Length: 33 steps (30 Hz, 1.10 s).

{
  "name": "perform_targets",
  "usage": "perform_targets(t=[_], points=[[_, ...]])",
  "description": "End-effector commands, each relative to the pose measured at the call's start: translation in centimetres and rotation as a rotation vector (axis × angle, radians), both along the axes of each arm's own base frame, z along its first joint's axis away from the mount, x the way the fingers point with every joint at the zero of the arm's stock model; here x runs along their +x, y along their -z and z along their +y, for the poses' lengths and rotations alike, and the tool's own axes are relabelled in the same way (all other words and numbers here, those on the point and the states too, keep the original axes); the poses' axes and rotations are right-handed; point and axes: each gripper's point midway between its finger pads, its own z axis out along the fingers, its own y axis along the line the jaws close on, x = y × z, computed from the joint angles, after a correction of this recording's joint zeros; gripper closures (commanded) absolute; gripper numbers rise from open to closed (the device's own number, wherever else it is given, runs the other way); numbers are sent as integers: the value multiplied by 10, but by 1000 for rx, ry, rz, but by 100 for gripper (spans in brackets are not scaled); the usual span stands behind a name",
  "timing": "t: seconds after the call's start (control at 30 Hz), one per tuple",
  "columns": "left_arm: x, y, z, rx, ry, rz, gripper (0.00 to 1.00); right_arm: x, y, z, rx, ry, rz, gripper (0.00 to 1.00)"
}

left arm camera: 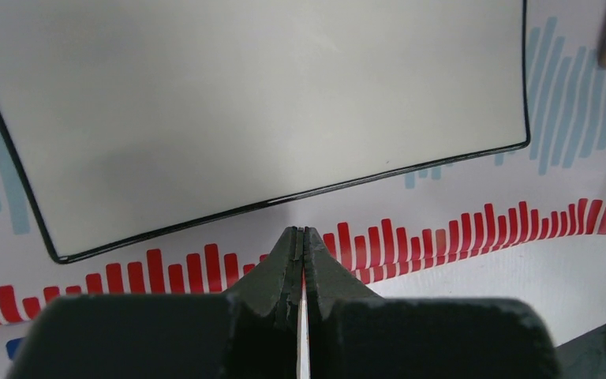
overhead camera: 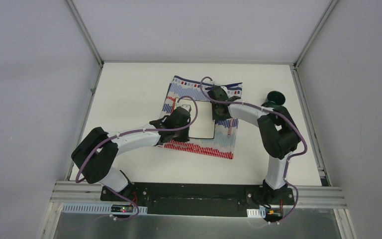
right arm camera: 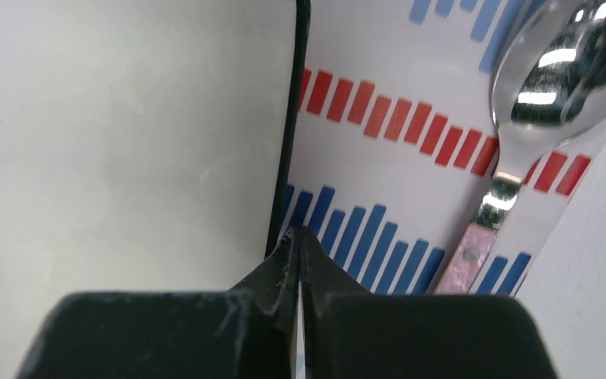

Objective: Set the dinner table for one person
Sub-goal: Adjust the plate on the napkin.

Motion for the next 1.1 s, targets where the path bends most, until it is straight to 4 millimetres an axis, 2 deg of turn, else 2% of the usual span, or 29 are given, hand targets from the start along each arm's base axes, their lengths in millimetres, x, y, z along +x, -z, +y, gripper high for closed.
perform_targets(t=[0.0,0.17,0.3,0.5,0.67,0.87,1.07], points=[[2,-25,8,5,-49,-28,100,-19,-19,7,65,3,-30,100],[14,-61,24,31,-112,-127,100,-28,-58,-1,81,12,-107,100],[16,-71,27,54,-116,-137,100,-33,-86,-7,98,22,-153,100],[7,-51,31,59,-136,-77,100,-44,-141,-13,164,23,-263,100],[-1,-37,43,84,-183,-37,100,-53,-177,-22,188,22,-321,100],[-3,-18,67,185,-263,-15,100,-62,-195,-33,199,30,-360,100],[3,-2,75,264,-291,-14,100,-68,-198,-39,205,36,-369,100]])
